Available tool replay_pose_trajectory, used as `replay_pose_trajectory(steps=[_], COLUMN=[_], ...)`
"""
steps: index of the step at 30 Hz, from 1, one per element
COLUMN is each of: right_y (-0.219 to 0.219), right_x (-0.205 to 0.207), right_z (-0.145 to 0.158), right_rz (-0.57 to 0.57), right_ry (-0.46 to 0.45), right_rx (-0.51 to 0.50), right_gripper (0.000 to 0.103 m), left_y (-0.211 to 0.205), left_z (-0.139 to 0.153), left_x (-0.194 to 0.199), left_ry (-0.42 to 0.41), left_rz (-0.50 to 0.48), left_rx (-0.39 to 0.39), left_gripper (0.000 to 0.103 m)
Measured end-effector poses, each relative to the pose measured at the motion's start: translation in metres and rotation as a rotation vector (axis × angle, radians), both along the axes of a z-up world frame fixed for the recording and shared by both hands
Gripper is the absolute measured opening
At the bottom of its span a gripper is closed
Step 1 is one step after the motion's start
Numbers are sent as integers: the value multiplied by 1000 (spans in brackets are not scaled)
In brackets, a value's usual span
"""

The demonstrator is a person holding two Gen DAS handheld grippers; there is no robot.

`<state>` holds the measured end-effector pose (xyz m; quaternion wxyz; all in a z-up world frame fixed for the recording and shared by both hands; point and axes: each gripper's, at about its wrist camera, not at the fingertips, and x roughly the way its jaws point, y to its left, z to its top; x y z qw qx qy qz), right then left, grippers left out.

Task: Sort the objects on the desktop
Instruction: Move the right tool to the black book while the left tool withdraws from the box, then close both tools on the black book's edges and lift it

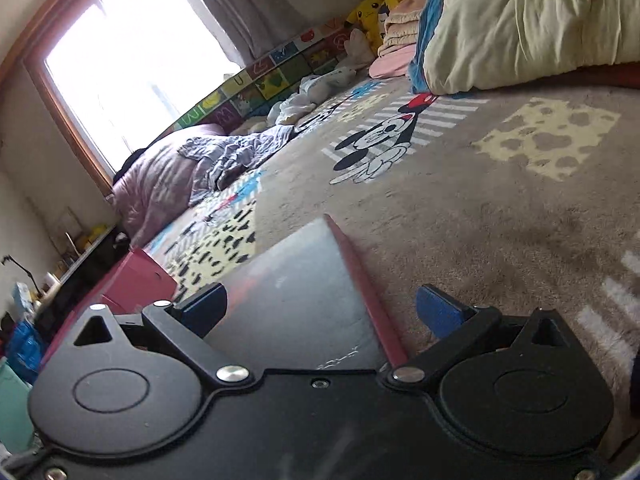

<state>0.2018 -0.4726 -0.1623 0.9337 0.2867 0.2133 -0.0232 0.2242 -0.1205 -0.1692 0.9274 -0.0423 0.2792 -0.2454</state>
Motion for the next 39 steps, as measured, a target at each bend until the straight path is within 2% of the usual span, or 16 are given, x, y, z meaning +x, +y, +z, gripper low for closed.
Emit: replay_pose_trajectory(steps=[9,15,23,25,29,32,37,39], right_y=[6,30,42,43,53,53,53,57], right_x=[15,21,5,-2,-26,-42,-59,-64], right_z=[-15,-18,-9,-6,8,20,39,45], right_rz=[10,96,178,192,186,158,128,127], right_ry=[120,172,193,202,168,142,84,63], right_rx=[-53,-179,-230,-232,-294,-307,-252,-234], right_gripper=[102,102,103,103,103,103,103,103], left_y=[-8,-4,5,5,0,1,15,21], left_z=[-9,-16,-15,-13,-8,-3,18,29], left_x=[7,14,15,15,8,4,1,-1], left_ry=[5,44,92,99,86,78,16,-30], left_rz=[-27,-18,-28,-42,-86,-105,-125,-137], left_rx=[22,-44,-122,-120,-95,-127,-183,-174], left_gripper=[71,76,78,78,78,79,79,79])
